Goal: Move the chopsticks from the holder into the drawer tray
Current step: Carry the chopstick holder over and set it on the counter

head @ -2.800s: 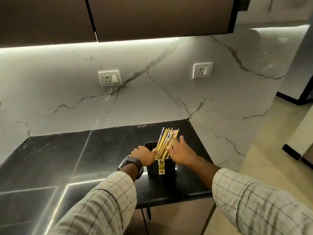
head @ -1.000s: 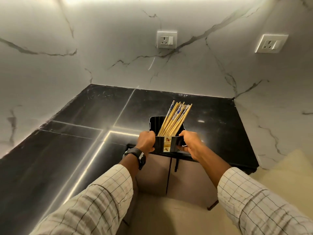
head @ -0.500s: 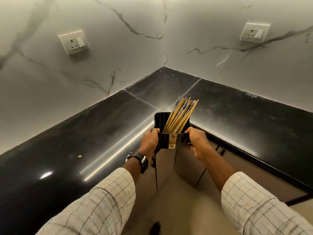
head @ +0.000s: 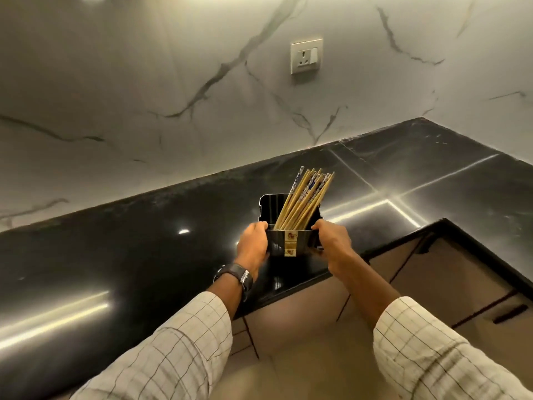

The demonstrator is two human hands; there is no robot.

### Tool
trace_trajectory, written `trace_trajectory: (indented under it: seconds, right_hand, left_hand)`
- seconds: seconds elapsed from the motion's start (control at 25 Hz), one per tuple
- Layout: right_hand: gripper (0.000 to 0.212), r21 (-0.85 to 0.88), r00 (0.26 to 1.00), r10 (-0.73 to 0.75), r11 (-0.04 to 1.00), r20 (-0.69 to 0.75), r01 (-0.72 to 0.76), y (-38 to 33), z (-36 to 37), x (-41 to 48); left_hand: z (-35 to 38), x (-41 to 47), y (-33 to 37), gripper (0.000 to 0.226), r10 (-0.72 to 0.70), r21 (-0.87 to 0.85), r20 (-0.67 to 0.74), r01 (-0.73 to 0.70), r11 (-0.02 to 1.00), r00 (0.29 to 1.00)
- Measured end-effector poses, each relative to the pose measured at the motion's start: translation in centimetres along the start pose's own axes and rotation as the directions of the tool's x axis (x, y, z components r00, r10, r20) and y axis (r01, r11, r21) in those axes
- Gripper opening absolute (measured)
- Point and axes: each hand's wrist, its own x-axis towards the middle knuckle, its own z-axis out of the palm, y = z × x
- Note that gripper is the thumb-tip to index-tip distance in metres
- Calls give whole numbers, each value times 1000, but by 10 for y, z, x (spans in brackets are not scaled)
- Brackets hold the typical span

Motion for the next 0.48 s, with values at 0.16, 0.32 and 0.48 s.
trace_trajectory:
  seconds: [0.16,0.32,0.48]
  right_hand:
    - [15,-3,991,11,1000,137,-11,14,86,-38]
    - [13,-22,972,17,1000,233,-12,36,165,-77]
    - [11,-60,957,52,998,285,-37,60,241,-122]
  left_hand:
    - [-98,-7,-9,24,-20,-23,-94,18,1000,995]
    - [-190,-20,-20,29,-31,-68,-154,21,998,988]
    - [-283,-31,-32,30,-35,-91,-221,15,996,975]
